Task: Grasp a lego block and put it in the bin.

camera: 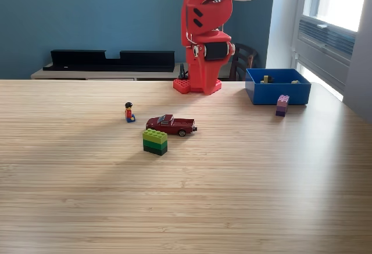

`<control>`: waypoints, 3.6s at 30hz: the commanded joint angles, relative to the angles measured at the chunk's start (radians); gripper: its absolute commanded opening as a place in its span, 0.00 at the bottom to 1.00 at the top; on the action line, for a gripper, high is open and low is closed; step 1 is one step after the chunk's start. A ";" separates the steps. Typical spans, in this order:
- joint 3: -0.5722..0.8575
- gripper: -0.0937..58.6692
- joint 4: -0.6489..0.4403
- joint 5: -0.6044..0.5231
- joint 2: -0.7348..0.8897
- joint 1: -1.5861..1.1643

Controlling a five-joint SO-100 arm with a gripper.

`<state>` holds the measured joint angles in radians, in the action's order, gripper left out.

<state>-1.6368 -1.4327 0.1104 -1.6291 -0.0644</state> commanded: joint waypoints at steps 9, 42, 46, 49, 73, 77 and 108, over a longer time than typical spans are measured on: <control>0.015 0.00 0.006 0.005 -0.075 0.012; 0.121 0.27 0.190 -0.282 -0.061 0.252; 0.147 0.33 0.201 -0.311 -0.058 0.284; 0.160 0.34 0.210 -0.316 -0.046 0.290; 0.638 0.37 0.147 -0.327 0.581 0.321; 0.687 0.29 0.147 -0.328 0.647 0.319; 0.779 0.00 -0.215 -0.187 0.373 0.100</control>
<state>-0.9097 -1.5861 -0.1012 -0.9910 0.1258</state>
